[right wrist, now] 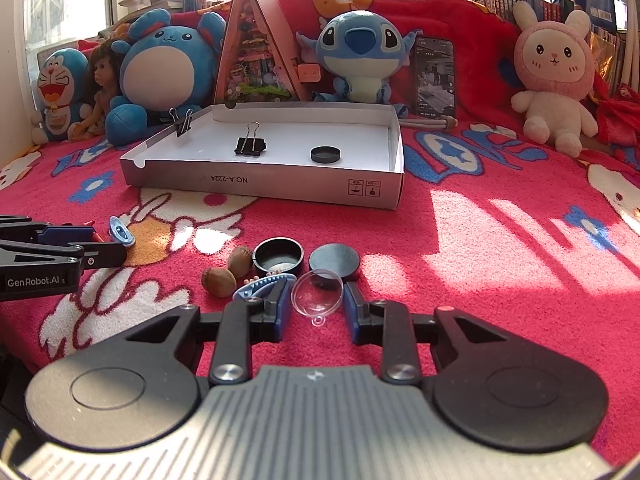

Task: Organize rigid objects
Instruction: 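Grasp the red stick cap with the left tool while the right tool grasps the clear dome, then carry the red cap with the left tool into the box while the right tool carries the dome there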

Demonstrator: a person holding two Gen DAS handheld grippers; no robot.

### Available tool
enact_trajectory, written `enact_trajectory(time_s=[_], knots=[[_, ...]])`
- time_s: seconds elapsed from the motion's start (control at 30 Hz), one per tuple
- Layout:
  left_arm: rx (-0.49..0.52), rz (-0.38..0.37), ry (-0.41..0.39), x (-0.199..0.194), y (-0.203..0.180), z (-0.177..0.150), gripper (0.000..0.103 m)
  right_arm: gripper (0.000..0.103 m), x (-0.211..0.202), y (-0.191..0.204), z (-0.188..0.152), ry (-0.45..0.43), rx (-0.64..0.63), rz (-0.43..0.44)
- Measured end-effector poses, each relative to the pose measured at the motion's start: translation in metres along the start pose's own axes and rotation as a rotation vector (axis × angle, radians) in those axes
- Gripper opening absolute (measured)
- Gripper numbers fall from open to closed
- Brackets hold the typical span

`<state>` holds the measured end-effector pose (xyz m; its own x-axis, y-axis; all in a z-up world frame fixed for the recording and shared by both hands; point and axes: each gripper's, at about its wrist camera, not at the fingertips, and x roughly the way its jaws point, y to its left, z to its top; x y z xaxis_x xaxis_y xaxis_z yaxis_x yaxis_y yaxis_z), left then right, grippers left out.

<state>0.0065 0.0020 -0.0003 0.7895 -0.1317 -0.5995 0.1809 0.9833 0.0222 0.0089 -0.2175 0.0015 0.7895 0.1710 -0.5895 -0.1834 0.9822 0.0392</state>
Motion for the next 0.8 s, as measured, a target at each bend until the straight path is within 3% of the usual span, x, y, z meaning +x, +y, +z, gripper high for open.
enact_trajectory(time_s=[0.3, 0.8], knots=[[-0.067, -0.017, -0.014, -0.006, 0.008, 0.022, 0.042, 0.034, -0.004, 0.0, 0.016, -0.045, -0.004, -0.013], [-0.151, -0.013, -0.058, 0.024, 0.029, 0.103, 0.042, 0.033, 0.04, -0.037, 0.091, -0.014, 0.198, 0.012]])
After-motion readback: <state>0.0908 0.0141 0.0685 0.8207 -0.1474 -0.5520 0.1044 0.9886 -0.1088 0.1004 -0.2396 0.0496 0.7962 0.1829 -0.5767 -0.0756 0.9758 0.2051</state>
